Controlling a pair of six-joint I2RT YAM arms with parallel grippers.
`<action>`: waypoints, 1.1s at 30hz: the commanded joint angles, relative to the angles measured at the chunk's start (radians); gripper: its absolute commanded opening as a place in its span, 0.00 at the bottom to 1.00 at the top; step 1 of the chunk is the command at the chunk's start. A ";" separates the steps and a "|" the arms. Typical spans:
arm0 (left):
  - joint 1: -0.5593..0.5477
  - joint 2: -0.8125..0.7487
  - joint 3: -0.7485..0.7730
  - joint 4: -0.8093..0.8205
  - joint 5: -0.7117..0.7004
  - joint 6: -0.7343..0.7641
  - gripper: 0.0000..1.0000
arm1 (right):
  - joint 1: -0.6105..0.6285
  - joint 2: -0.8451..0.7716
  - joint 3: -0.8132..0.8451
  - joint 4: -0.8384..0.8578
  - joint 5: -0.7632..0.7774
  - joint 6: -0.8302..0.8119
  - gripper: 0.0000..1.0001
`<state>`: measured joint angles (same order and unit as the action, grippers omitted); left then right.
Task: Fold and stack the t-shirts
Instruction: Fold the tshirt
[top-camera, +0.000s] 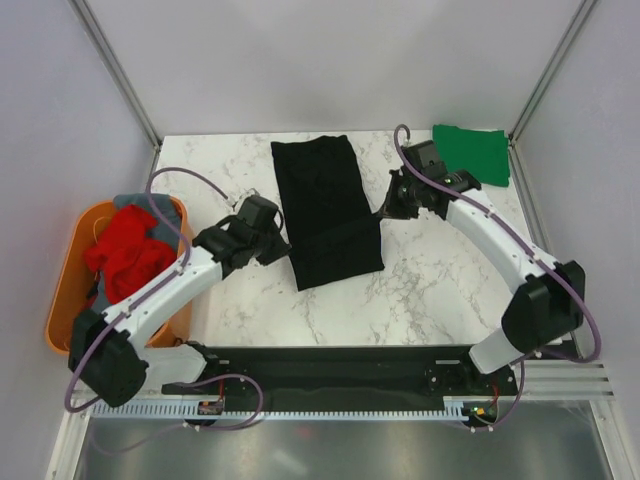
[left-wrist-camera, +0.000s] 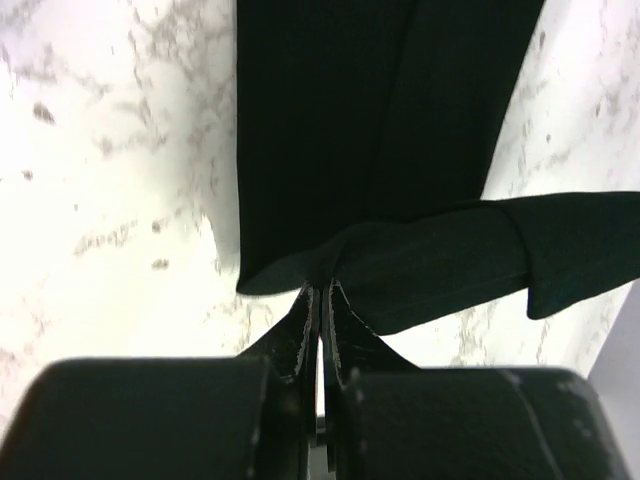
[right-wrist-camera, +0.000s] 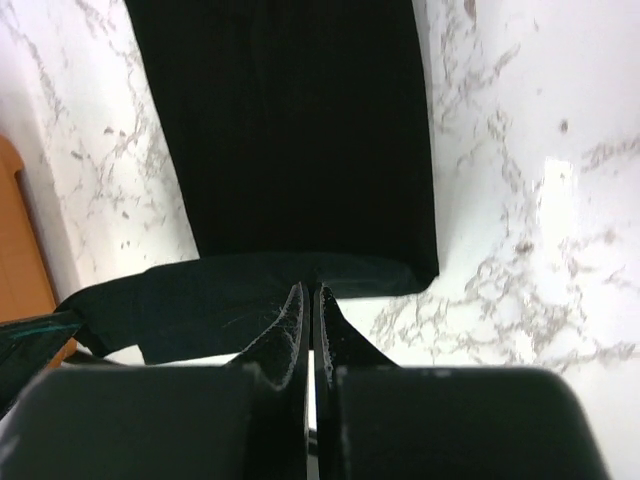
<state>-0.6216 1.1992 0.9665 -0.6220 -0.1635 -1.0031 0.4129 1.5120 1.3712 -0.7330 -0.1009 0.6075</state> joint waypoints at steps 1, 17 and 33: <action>0.071 0.094 0.090 0.057 0.070 0.144 0.02 | -0.031 0.105 0.129 0.037 0.037 -0.074 0.00; 0.275 0.519 0.323 0.145 0.219 0.280 0.02 | -0.089 0.525 0.492 0.038 -0.059 -0.137 0.00; 0.446 0.800 0.569 0.108 0.502 0.271 0.67 | -0.134 0.847 0.929 0.000 -0.166 -0.066 0.78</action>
<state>-0.2550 1.9724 1.4296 -0.4938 0.1883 -0.7383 0.3042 2.3180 2.0811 -0.7181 -0.2043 0.5236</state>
